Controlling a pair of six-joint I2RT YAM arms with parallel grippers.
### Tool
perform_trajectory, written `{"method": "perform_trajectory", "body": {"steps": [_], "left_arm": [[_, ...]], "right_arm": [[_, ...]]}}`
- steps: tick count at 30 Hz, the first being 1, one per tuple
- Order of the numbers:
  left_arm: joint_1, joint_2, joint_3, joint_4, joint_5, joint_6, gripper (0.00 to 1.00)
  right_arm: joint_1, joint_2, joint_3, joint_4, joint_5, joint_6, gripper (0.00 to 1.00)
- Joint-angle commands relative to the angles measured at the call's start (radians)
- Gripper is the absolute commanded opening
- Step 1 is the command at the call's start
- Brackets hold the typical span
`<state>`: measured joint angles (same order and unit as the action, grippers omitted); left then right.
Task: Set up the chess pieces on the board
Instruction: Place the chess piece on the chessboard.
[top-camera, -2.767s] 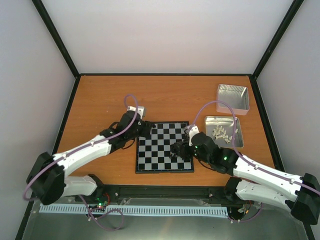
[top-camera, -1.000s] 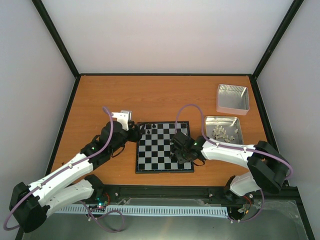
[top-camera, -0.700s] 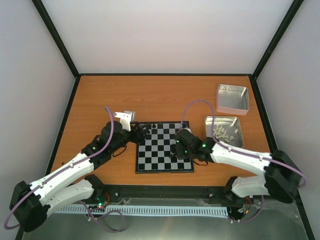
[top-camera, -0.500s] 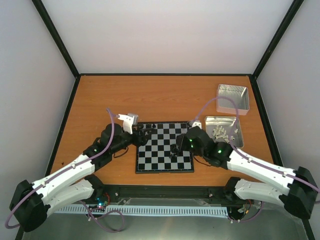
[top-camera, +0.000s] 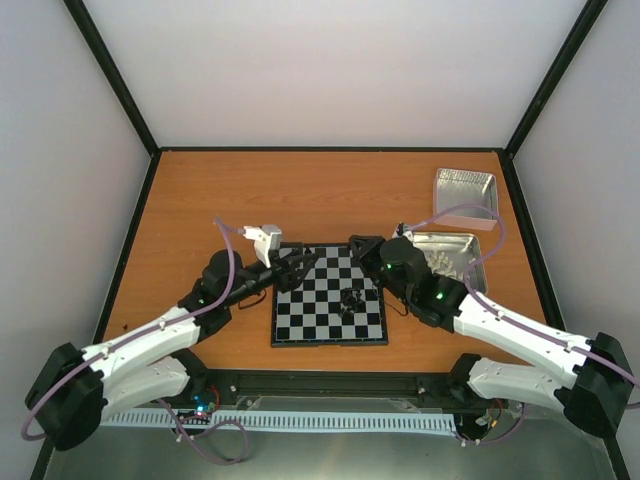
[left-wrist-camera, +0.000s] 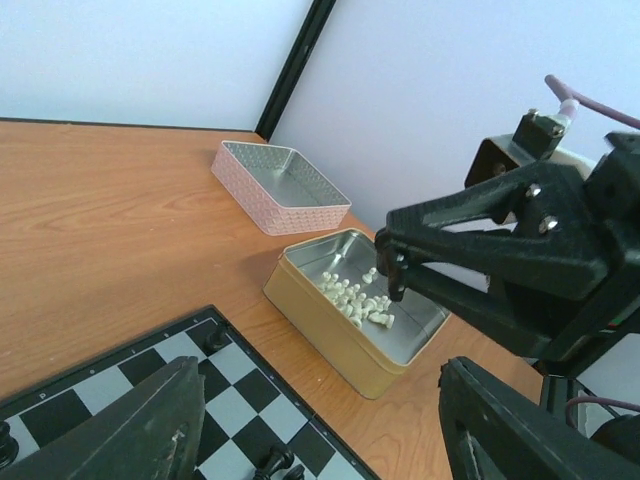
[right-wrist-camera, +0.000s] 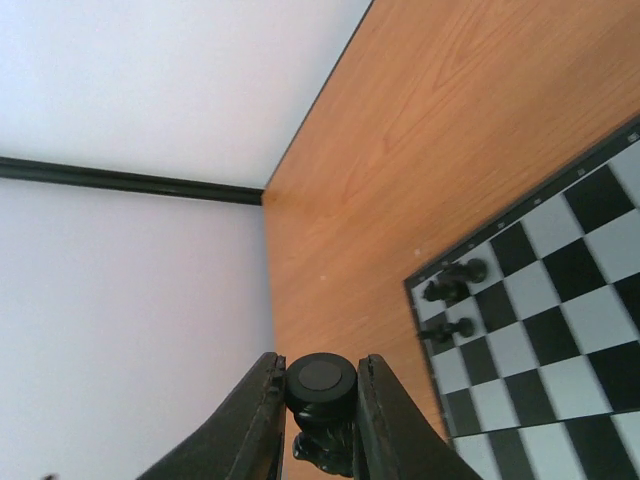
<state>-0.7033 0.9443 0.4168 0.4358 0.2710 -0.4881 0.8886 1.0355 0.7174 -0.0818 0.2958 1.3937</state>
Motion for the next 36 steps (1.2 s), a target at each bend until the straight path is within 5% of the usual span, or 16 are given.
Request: {"method": "perform_trajectory", "body": {"steps": [1, 29, 36], "left_arm": [[-0.027, 0.084, 0.034, 0.146, 0.022, 0.031, 0.64], [-0.083, 0.327, 0.116, 0.358, -0.007, 0.002, 0.32], [-0.084, 0.326, 0.118, 0.358, -0.001, 0.037, 0.15]], "right_arm": [[-0.013, 0.025, 0.031, 0.085, -0.03, 0.144, 0.17], [-0.038, 0.067, -0.013, 0.196, -0.177, 0.258, 0.2], [-0.048, 0.069, -0.026, 0.218, -0.222, 0.26, 0.19]]}}
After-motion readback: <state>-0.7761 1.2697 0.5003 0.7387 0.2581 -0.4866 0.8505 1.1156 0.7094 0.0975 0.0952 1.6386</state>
